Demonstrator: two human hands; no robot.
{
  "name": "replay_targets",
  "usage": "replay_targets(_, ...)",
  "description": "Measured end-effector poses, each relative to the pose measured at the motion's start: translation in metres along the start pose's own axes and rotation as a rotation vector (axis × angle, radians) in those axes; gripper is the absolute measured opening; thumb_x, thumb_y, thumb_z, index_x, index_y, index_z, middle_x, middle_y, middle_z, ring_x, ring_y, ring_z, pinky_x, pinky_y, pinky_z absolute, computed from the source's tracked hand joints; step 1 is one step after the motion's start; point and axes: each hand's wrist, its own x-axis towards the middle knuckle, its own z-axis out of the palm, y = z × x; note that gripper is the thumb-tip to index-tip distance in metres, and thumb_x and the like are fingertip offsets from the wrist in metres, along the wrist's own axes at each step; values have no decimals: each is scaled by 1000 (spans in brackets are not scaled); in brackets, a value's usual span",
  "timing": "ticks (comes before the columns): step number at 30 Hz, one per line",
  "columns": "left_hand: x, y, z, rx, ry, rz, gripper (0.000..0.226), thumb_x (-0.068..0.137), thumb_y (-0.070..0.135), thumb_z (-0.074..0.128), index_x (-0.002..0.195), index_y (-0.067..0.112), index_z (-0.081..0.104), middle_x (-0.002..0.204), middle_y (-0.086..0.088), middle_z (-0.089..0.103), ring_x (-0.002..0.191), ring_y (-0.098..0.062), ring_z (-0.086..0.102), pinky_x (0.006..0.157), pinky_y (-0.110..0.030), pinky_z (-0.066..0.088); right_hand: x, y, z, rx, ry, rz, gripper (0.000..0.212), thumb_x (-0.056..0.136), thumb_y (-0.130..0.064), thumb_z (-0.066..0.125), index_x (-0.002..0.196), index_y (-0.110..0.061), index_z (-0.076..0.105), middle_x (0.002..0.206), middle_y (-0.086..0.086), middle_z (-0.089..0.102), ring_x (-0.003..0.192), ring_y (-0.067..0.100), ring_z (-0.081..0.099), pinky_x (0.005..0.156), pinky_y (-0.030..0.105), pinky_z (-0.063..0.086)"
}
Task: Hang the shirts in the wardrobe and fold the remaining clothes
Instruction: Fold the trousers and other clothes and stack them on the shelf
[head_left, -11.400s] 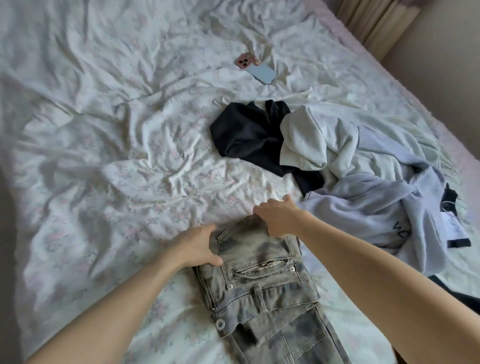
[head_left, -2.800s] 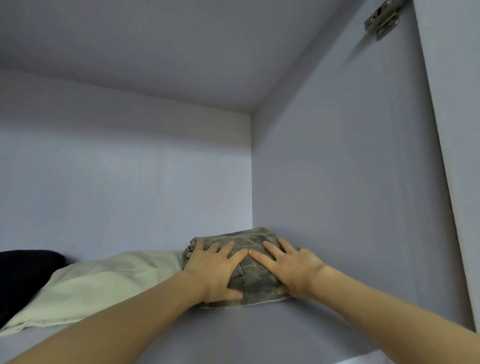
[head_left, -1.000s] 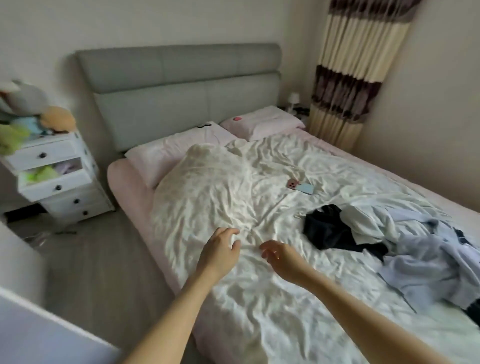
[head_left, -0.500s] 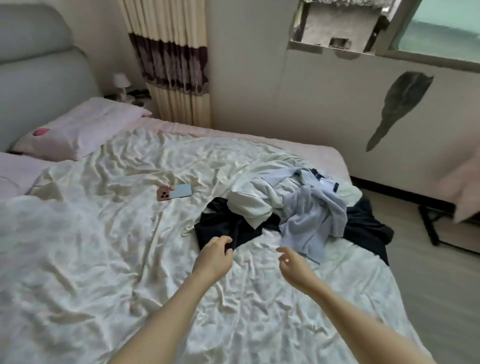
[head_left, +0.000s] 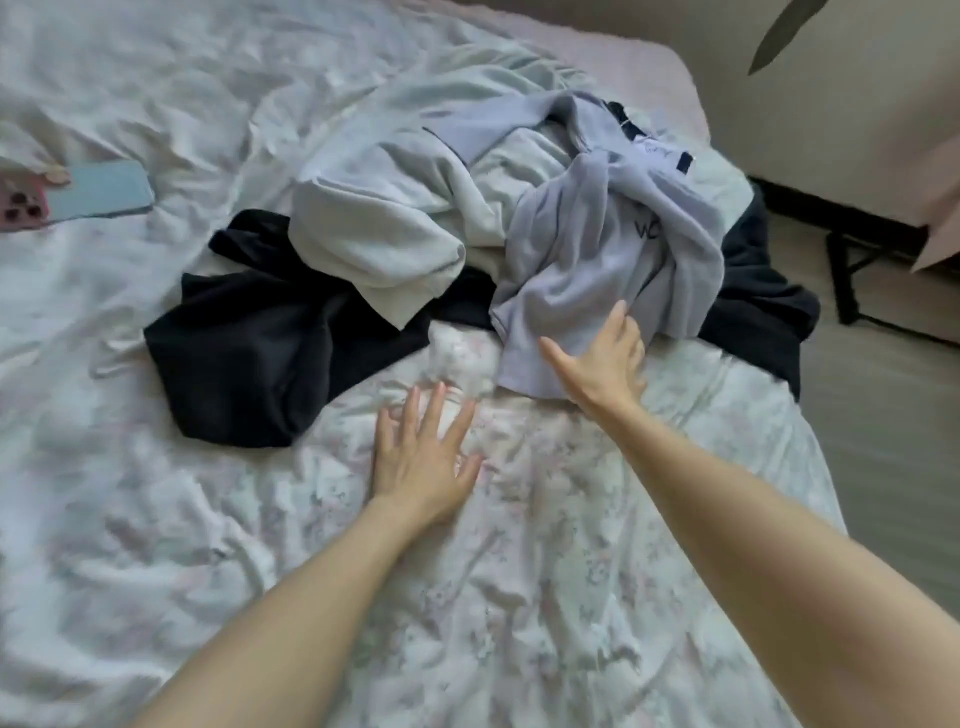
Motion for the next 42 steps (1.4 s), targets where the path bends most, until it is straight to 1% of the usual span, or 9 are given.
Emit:
replay_targets(3, 3, -5, 29, 70, 99, -20, 63, 91, 57, 16, 136, 41, -26, 148, 5, -33, 139, -21, -28, 109, -50, -21, 23, 3, 20, -65, -12, 114, 100, 83, -49, 58, 146, -25, -16, 153, 13, 5, 138, 33, 14, 104, 56, 23)
replay_targets(9, 0, -9, 25, 31, 0, -16, 61, 90, 58, 10, 139, 42, -23, 148, 7, -33, 138, -17, -32, 108, -45, -24, 12, 17, 23, -55, 80, -75, 55, 90, -12, 45, 141, -9, 26, 130, 18, 41, 120, 34, 40, 85, 40, 39)
replay_targets(16, -58, 6, -10, -720, 177, -185, 42, 99, 28, 35, 139, 18, 40, 149, -4, 31, 137, -17, 28, 110, -32, 24, -164, 75, 19, 43, -204, -243, 39, 83, -21, 53, 121, -14, 48, 111, 9, 54, 100, 30, 52, 73, 35, 42)
replay_targets(21, -139, 21, -17, -766, 117, -212, 44, 95, 26, 46, 137, 14, 40, 140, -8, 37, 126, -19, 40, 107, -33, 32, -282, 117, 6, -101, -471, -265, 37, 84, -29, 50, 120, -19, 51, 112, 4, 57, 102, 28, 55, 75, 35, 44)
replay_targets(27, -149, 52, -14, -892, -136, -128, 80, 85, 31, 65, 148, 16, 16, 152, -3, 25, 138, -19, 27, 111, -42, 29, -287, 131, -8, -1, -409, -199, 32, 93, -42, 41, 115, -26, 58, 109, -2, 55, 108, 17, 51, 84, 31, 41)
replay_targets(32, -124, 62, -16, -780, -12, -182, 51, 83, 1, 50, 132, 12, 45, 122, -12, 57, 105, -29, 56, 78, -31, 44, -235, 128, -5, 273, -179, 17, 68, 92, -35, 51, 147, -14, 17, 149, 10, 22, 138, 24, 21, 110, 35, 21)
replay_targets(36, -149, 45, -23, -834, -131, 35, 50, 79, -12, 40, 107, 22, 66, 94, 9, 67, 92, -2, 57, 76, -14, 43, -189, 111, -11, 227, -21, -8, 95, 85, -45, 59, 149, -14, -4, 157, 7, -4, 145, 22, 0, 116, 41, 7)
replay_targets(39, -176, 28, -25, -682, -334, 139, 65, 78, -13, 40, 114, 35, 64, 110, 15, 64, 107, -6, 56, 84, -8, 41, -161, 96, -16, 120, -183, -58, 93, 84, -45, 58, 149, -13, 1, 153, 12, 22, 142, 29, 16, 114, 48, 7)
replay_targets(42, -180, 18, -30, -563, -377, 100, 54, 79, -3, 47, 115, 33, 63, 117, 4, 58, 110, -12, 53, 82, -14, 37, -168, 84, -13, 10, -268, -126, 44, 85, -26, 52, 125, -10, 43, 115, 19, 61, 114, 38, 49, 100, 42, 26)
